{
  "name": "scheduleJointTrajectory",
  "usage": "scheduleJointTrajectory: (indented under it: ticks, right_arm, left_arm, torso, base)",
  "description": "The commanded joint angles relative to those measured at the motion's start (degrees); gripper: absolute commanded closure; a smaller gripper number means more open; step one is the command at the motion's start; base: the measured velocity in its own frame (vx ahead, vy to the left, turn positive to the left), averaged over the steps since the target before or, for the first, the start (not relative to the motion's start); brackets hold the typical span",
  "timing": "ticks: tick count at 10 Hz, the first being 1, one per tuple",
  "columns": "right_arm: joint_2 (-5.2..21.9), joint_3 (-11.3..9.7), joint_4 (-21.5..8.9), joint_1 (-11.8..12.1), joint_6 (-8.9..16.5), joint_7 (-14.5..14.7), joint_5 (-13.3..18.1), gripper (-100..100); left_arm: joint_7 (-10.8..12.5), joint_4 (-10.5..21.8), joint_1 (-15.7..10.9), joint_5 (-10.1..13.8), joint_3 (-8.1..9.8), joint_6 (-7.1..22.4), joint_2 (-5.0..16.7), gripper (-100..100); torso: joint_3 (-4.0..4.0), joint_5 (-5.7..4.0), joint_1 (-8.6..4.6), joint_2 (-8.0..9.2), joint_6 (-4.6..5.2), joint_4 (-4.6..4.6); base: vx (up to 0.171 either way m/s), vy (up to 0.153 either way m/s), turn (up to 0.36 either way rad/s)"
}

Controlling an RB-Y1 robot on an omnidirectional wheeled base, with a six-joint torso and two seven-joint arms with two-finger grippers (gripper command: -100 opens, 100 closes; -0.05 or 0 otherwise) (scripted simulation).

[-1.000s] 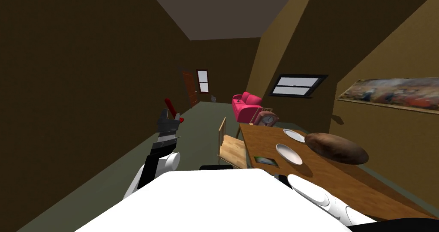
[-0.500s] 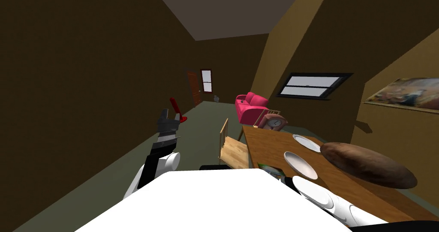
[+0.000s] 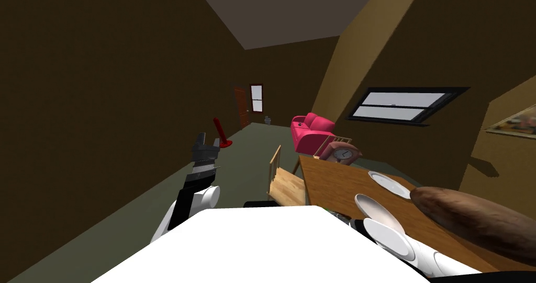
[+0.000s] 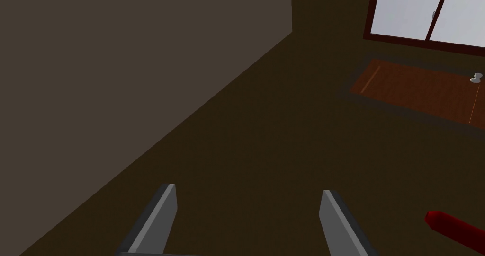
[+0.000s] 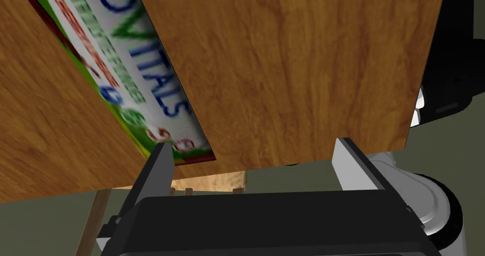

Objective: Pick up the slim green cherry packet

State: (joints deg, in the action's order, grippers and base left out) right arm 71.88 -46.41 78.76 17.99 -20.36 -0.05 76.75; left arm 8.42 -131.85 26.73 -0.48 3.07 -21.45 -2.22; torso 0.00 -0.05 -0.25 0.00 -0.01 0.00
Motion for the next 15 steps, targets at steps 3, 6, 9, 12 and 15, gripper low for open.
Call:
scheduleJointTrajectory:
  ticks: [3, 6, 9, 12, 15]
  right_arm:
    - [0.5, -3.1, -4.0, -1.7, 0.2, -2.0, 5.1, -100]
    - [0.5, -3.1, -4.0, -1.7, 0.2, -2.0, 5.1, -100]
    - [0.5, -3.1, -4.0, -1.7, 0.2, -2.0, 5.1, -100]
    - [0.5, -3.1, -4.0, -1.7, 0.2, -2.0, 5.1, -100]
    - [1.5, -3.5, -6.3, -3.3, 1.7, -5.2, 6.3, -100]
  left_arm:
    - [0.0, 0.0, 0.0, 0.0, 0.00, 0.0, 0.0, 0]
    - [0.0, 0.0, 0.0, 0.0, 0.00, 0.0, 0.0, 0]
    - [0.0, 0.0, 0.0, 0.0, 0.00, 0.0, 0.0, 0]
    - [0.0, 0.0, 0.0, 0.0, 0.00, 0.0, 0.0, 0]
    - [0.0, 0.0, 0.0, 0.0, -0.01, 0.0, 0.0, 0]
  torso:
    - [-0.01, 0.03, 0.16, -0.01, 0.04, 0.00]
    - [-0.01, 0.03, 0.23, -0.03, 0.06, 0.00]
    - [-0.02, 0.06, 0.30, -0.04, 0.05, -0.01]
    - [-0.02, 0.06, 0.32, -0.04, 0.05, -0.01]
    - [-0.02, 0.14, 0.70, -0.03, 0.03, -0.01]
  base:
    - [-0.009, -0.045, 0.129]
    - [-0.003, -0.017, 0.050]
    - [0.000, 0.001, -0.003]
    - [0.001, 0.004, -0.011]
    - [-0.006, 0.093, 0.068]
